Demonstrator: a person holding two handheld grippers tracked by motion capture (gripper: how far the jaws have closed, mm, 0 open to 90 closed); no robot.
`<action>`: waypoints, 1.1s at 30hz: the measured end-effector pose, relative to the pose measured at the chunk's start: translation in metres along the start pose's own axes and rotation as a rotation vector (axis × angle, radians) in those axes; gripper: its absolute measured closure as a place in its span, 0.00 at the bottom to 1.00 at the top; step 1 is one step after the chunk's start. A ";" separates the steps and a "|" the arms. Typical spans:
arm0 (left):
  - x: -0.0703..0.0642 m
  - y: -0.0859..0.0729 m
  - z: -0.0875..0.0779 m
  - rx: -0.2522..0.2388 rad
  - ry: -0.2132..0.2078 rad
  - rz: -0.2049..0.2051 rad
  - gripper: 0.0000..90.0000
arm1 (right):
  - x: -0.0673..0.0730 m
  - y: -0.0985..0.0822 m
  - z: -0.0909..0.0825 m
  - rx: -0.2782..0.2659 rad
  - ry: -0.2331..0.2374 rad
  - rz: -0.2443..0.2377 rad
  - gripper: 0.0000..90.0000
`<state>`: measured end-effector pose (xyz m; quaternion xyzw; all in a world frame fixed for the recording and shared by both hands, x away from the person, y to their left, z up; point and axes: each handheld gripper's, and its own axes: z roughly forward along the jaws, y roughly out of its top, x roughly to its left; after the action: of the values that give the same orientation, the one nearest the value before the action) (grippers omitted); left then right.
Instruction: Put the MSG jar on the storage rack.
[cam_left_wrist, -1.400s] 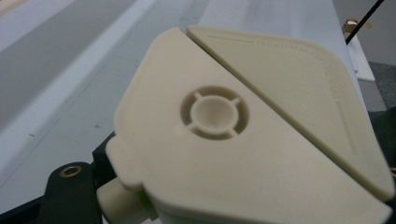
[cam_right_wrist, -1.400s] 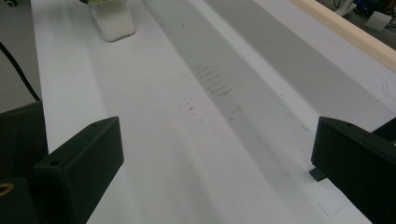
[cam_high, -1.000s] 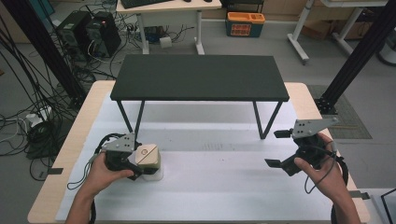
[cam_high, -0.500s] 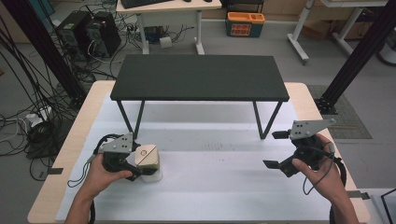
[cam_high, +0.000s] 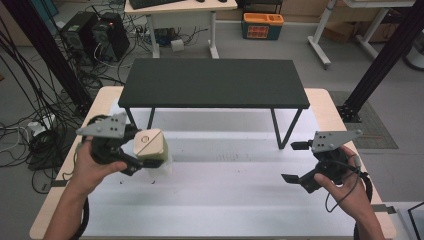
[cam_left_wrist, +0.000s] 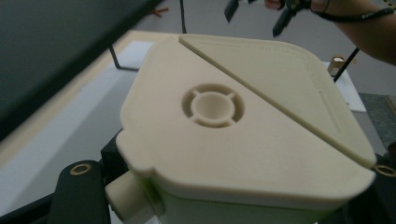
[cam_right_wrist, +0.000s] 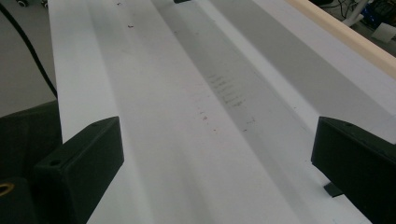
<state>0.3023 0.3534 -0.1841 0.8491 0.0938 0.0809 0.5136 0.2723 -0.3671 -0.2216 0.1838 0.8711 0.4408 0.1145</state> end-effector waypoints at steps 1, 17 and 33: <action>0.001 0.010 -0.003 -0.004 0.004 0.004 0.32 | 0.000 0.000 0.000 -0.002 0.001 0.000 0.03; 0.053 0.140 -0.011 -0.071 0.038 0.030 0.32 | 0.005 0.004 -0.011 -0.005 0.001 -0.016 0.03; 0.121 0.146 0.064 -0.092 0.103 -0.066 0.32 | 0.006 -0.008 -0.015 -0.007 -0.007 0.001 0.03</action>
<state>0.4461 0.2620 -0.0788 0.8158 0.1443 0.1116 0.5488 0.2592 -0.3798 -0.2191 0.1855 0.8691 0.4431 0.1178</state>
